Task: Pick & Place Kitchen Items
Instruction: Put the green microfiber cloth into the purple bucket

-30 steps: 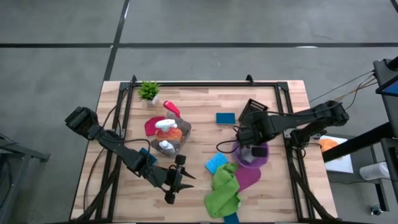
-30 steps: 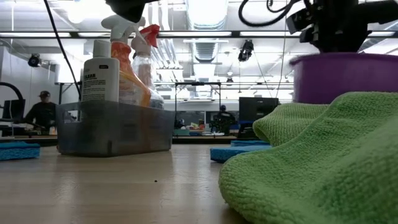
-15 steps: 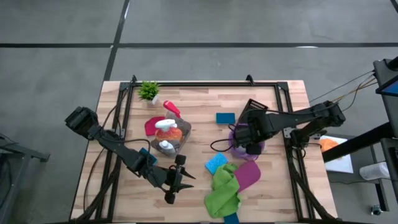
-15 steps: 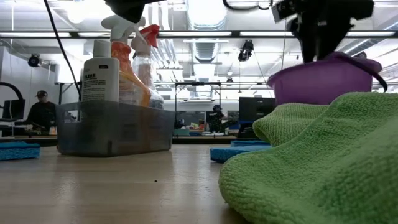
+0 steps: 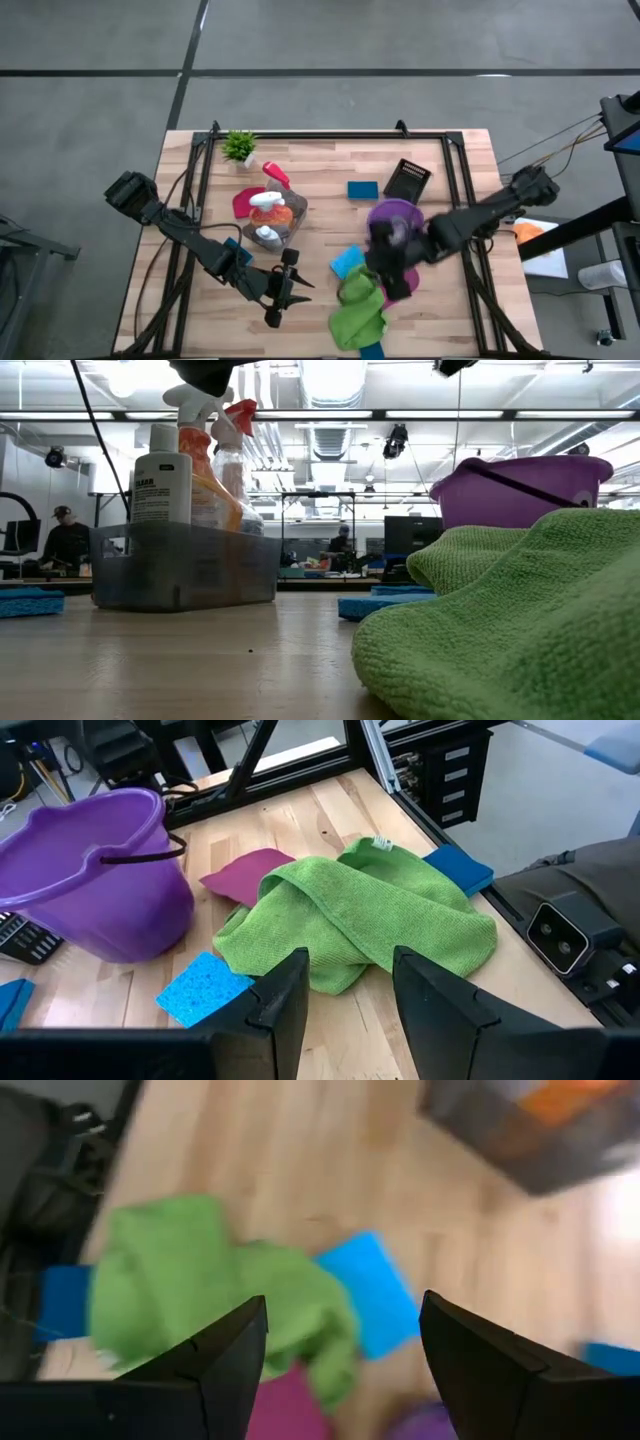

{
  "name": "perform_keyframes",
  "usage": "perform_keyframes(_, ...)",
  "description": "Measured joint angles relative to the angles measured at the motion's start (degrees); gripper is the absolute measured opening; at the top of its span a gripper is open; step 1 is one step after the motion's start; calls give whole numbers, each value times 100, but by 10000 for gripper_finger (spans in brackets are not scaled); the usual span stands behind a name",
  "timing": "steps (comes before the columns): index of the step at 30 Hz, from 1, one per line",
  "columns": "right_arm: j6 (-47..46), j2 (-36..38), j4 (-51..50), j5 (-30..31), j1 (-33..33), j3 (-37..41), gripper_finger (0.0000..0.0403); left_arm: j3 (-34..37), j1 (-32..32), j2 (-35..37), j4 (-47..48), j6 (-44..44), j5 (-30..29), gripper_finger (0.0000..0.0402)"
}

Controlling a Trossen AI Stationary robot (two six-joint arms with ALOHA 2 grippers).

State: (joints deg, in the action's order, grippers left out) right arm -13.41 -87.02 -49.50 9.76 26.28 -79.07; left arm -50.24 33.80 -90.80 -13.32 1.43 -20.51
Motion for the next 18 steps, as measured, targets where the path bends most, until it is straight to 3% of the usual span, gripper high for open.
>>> perform_keyframes(7,-596,-1107,19,4,678,16,258,0,0,0,-2,7,0,147)
perform_keyframes(18,-163,-2651,-49,-243,693,-577,258,0,-2,0,-9,26,0,147)
